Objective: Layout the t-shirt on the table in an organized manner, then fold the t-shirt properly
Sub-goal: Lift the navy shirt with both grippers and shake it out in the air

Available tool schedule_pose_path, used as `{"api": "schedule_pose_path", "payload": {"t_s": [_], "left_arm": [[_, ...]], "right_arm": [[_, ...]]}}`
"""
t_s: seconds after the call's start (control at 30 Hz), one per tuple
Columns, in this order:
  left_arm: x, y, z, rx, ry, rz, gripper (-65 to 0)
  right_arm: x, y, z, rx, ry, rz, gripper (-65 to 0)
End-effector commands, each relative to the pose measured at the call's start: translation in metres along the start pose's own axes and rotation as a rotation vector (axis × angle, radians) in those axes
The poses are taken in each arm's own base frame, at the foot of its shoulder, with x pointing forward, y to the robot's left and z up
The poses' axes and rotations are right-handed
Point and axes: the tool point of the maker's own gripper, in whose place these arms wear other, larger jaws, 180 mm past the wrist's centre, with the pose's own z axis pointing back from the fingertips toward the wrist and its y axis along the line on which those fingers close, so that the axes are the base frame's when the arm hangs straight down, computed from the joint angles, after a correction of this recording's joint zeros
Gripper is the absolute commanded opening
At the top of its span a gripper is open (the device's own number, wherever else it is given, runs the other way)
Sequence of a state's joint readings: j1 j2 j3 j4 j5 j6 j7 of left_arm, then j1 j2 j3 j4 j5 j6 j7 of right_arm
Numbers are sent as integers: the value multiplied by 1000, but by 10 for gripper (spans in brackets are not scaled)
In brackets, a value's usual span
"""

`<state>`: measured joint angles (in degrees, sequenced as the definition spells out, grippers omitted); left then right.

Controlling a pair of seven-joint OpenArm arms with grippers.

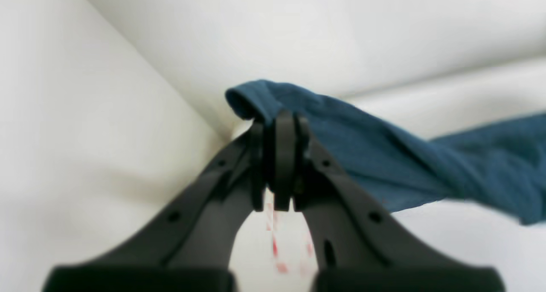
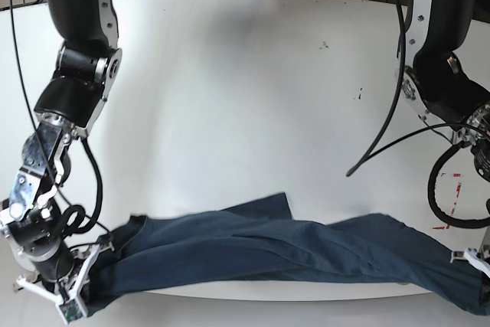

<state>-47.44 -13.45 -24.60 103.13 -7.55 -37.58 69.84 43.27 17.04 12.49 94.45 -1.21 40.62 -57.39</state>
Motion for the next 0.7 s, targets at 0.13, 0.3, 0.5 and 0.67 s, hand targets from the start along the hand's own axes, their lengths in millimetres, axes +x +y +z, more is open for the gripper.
{"api": "schedule_pose_path", "payload": {"t_s": [0.13, 0.3, 0.5, 0.67], "left_arm": [[50, 55, 25, 130, -116, -33, -650], [55, 73, 34, 172, -119, -53, -650], [53, 80, 37, 188, -110, -61, -650], [36, 73, 32, 172, -72, -67, -650]], "right_arm": [[70, -83, 21, -149, -102, 32, -650], [79, -115, 22, -171, -97, -3, -650], [79, -126, 19, -169, -83, -25, -650], [68, -122, 15, -161, -63, -26, -650]]}}
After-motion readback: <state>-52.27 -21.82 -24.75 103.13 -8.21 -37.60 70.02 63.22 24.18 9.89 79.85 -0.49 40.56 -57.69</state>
